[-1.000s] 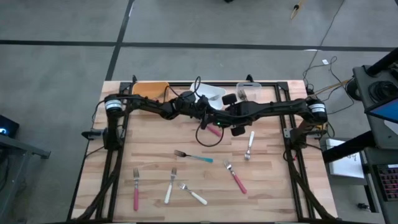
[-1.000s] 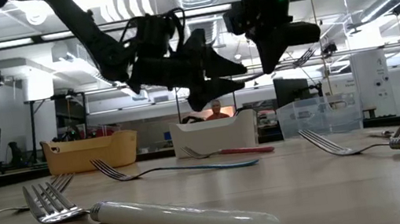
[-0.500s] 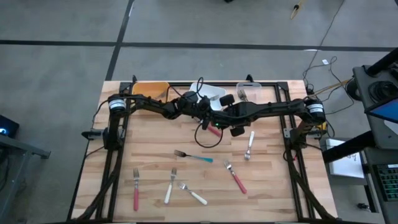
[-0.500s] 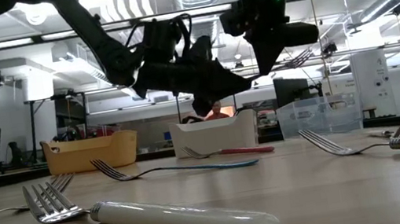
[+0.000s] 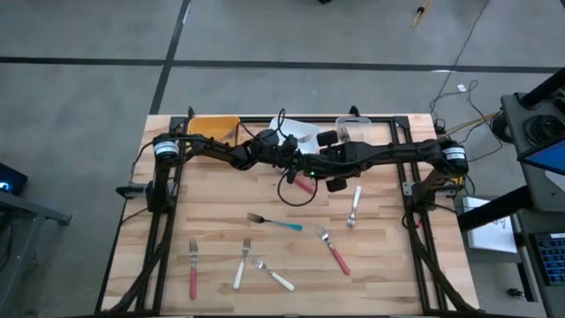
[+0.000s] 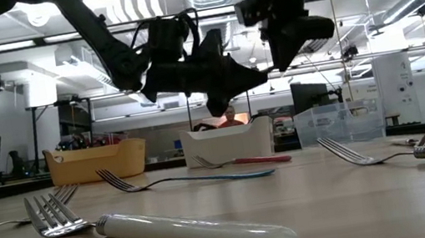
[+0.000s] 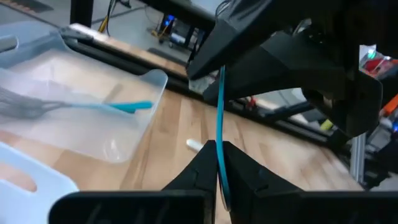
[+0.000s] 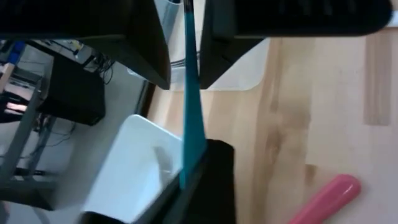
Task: Sort silverware by color (type)
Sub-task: Put the blue fork into the transparent bin
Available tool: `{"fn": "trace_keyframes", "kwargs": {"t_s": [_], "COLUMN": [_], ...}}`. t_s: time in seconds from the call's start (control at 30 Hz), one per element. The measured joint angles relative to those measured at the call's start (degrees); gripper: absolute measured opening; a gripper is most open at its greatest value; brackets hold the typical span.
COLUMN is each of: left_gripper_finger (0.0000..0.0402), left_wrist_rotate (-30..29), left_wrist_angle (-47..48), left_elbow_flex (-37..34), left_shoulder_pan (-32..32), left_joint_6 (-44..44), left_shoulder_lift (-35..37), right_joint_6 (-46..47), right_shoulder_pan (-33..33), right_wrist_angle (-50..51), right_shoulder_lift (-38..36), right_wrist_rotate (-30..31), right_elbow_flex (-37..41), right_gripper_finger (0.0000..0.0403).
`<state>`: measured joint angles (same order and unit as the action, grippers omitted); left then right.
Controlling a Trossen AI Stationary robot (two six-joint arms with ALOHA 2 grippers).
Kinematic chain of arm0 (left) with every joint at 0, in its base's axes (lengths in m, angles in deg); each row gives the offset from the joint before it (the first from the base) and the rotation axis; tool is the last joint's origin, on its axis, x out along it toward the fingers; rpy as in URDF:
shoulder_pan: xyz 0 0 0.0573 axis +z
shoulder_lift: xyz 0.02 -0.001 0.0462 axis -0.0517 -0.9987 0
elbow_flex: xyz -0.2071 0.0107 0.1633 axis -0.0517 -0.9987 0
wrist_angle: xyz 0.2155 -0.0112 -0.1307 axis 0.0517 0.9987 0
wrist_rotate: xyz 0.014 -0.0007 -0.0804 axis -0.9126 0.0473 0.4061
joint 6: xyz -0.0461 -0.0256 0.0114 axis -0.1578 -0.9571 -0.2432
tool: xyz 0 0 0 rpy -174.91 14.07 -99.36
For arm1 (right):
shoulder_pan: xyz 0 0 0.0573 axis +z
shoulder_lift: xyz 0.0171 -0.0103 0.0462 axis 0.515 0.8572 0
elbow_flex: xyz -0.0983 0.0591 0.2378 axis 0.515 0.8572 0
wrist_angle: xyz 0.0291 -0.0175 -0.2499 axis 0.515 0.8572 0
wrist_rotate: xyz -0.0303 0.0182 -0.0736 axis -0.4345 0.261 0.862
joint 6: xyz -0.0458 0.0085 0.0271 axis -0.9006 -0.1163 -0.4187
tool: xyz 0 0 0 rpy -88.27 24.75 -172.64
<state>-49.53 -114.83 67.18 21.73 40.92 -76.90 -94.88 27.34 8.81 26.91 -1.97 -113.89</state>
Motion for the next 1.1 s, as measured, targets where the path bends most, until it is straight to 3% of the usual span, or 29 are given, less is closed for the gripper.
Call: {"fn": "trace_keyframes", "kwargs": {"t_s": [0.23, 0.47, 0.73, 0.87, 1.1], "left_gripper_finger": [0.0000, 0.0000, 0.0000, 0.0000, 0.0000], "left_wrist_rotate": [-0.48, -3.04, -9.74, -13.55, -19.64], "left_wrist_angle": [-6.79, -11.77, -19.55, -19.29, -19.19], "left_elbow_flex": [-0.90, -1.25, -1.25, -1.25, -1.68], "left_shoulder_pan": [1.14, 3.33, 3.98, 3.16, 1.49], "left_joint_6": [-4.51, -8.25, -6.81, -1.88, 4.21], "left_shoulder_lift": [0.02, 0.07, 1.21, 2.74, 5.21], "right_joint_6": [2.87, 9.62, 36.46, 45.26, 47.93], "right_shoulder_pan": [0.02, 0.02, 0.02, 0.02, 0.00], "right_wrist_angle": [-0.05, -1.84, -7.80, -19.37, -55.73], "right_shoulder_lift": [-4.89, -13.57, -26.30, -33.55, -41.47], "right_wrist_rotate": [6.80, 8.29, 8.44, 8.69, 7.78], "right_elbow_flex": [0.02, -0.02, 4.03, 14.46, 35.61], "right_gripper_finger": [0.0107, 0.0109, 0.0108, 0.0103, 0.0097]}}
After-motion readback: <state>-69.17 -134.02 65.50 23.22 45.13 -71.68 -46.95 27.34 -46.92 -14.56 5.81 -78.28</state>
